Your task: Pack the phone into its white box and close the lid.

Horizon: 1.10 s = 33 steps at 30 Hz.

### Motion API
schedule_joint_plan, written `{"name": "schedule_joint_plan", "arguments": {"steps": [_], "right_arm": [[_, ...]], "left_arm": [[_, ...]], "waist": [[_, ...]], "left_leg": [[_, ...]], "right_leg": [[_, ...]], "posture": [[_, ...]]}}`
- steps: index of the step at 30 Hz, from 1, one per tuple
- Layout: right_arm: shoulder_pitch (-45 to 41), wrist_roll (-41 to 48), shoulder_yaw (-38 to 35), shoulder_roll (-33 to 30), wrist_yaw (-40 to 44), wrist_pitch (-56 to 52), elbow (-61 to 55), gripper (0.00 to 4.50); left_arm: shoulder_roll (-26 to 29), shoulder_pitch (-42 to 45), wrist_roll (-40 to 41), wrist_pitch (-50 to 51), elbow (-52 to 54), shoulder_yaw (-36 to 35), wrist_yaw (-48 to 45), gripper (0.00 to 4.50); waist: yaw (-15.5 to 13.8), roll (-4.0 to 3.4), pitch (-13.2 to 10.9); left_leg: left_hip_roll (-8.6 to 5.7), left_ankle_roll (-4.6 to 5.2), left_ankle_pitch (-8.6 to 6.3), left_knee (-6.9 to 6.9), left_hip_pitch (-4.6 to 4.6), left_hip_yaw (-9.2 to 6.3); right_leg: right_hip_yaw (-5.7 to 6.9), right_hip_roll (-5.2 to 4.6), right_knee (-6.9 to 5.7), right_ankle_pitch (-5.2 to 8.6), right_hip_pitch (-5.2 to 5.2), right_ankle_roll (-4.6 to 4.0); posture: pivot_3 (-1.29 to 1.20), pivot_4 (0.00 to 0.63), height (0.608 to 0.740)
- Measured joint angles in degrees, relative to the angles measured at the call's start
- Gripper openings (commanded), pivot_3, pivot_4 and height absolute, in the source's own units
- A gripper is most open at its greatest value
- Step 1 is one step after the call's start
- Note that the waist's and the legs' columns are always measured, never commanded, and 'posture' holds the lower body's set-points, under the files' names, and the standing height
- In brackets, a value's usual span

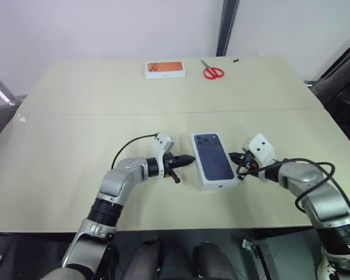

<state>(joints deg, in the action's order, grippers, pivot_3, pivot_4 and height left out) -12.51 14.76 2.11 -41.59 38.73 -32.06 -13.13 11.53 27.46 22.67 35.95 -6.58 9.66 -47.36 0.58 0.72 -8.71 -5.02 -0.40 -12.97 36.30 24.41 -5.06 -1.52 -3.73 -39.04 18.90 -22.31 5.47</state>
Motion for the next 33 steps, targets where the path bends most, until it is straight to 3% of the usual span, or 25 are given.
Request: {"name": "schedule_joint_plan", "arguments": {"steps": [15, 23, 27, 33], "right_arm": [[0.3, -4.0, 1.1, -1.3, 2.3, 2.4, 1.3, 0.04], [-6.2, -0.6, -3.7, 3.7, -0.3, -0.6, 2.8, 0.04], [-4.5, 1.7, -3.0, 3.6, 2.7, -2.1, 0.4, 0.04], [1.7, 0.1, 0.7, -1.1, 5.8, -1.6, -3.4, 0.04]], "left_arm": [[0.8, 0.3, 0.7, -0.3, 0.4, -0.9, 0.2, 0.00], [-5.6, 10.3, 4.1, -0.4, -3.0, -8.2, 5.2, 0.00], [-7.1, 10.1, 1.7, -0.2, -5.8, -2.8, 4.6, 0.00], [-5.1, 10.1, -4.6, -1.8, -11.3, 3.4, 4.9, 0.00]], "waist": [[0.0, 0.00, 0.0], [-0.2, 0.02, 0.0], [-0.1, 0.02, 0.0], [0.0, 0.13, 0.1]], "left_leg": [[0.00, -0.01, 0.00, 0.02, 0.00, 0.00], [-0.02, -0.26, 0.15, 0.11, 0.01, 0.02], [-0.02, -0.26, 0.15, 0.09, 0.01, 0.01], [0.00, -0.01, 0.00, 0.07, -0.21, -0.02]], "right_leg": [[0.00, 0.00, 0.00, 0.00, 0.01, 0.00], [0.01, 0.00, -0.02, 0.00, 0.05, 0.01], [0.01, 0.01, -0.02, 0.00, 0.03, 0.01], [0.02, 0.03, -0.03, 0.00, 0.26, 0.01]], "posture": [[0.00, 0.150, 0.734], [0.00, 0.150, 0.734], [0.00, 0.150, 0.734], [0.00, 0.150, 0.734]]}}
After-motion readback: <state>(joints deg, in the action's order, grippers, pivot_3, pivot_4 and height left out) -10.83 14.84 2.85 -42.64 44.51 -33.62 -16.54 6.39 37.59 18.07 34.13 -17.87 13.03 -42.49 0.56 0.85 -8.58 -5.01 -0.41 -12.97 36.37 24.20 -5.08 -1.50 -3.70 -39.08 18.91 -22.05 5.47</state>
